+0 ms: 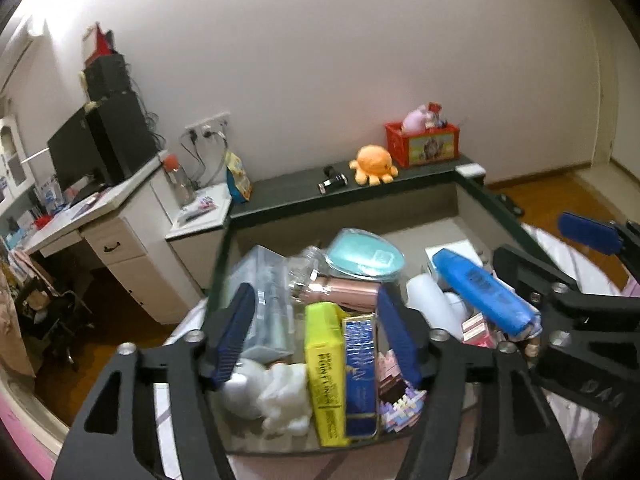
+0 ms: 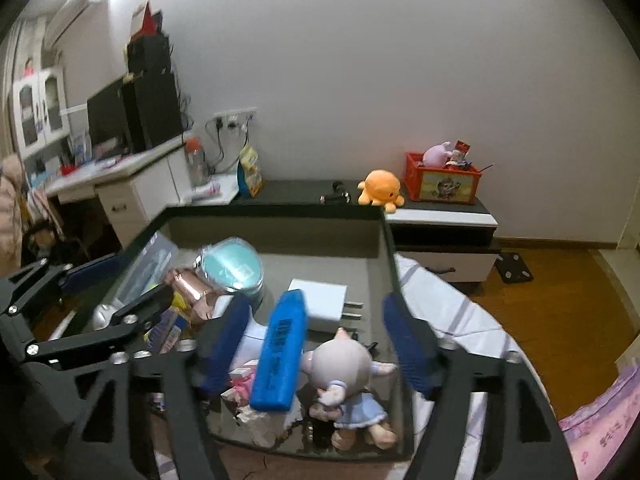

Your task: Organize rigid objects

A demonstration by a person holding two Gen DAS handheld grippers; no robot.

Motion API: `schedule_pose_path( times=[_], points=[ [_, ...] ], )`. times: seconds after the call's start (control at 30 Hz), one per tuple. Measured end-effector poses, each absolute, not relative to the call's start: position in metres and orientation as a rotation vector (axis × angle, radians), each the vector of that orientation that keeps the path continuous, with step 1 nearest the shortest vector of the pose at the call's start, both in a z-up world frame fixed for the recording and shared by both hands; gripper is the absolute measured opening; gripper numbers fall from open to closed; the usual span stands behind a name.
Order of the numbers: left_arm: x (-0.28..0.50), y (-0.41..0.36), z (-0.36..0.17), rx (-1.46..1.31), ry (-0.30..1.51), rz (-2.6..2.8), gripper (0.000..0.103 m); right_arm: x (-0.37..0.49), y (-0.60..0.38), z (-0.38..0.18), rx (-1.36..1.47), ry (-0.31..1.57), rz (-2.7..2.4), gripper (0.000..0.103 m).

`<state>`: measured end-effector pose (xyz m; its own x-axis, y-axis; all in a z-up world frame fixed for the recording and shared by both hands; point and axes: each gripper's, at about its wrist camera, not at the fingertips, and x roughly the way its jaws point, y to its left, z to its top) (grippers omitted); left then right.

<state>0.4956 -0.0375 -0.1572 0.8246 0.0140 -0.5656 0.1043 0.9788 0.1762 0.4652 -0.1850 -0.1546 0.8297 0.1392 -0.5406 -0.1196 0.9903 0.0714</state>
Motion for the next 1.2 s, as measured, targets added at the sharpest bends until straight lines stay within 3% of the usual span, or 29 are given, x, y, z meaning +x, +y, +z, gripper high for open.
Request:
schedule_pose_path(
  times=[0.13,0.17,0.2,0.27,0.47,1.2],
  points=[
    [0.466,-0.029,-0.129,0.176,0.530,-0.031,0.086,0.438,-0.188,-0.129,0.057,0.519,0.158,0.087],
    [0.458,-0.026,-0.123,0.168,0.514,-0.027,0.086,0.431,-0.188,-0.123,0.056,0.504,0.164,0.091],
    [0.448,-0.024,-0.116,0.153,0.498,-0.027,0.087,0.419,-0.189,-0.115,0.061,0.484,0.169,0.103],
    [0.428,-0.016,-0.104,0.110,0.462,-0.036,0.095,0.401,-0.187,-0.103,0.065,0.452,0.179,0.103],
    [0.362,-0.006,-0.072,0.092,0.365,-0.009,0.103,0.338,-0.171,-0.073,-0.014,0.358,0.178,0.103],
    [0.139,0.020,-0.011,0.031,0.125,0.028,0.103,0.133,-0.150,-0.012,-0.036,0.165,0.192,0.103]
  ],
)
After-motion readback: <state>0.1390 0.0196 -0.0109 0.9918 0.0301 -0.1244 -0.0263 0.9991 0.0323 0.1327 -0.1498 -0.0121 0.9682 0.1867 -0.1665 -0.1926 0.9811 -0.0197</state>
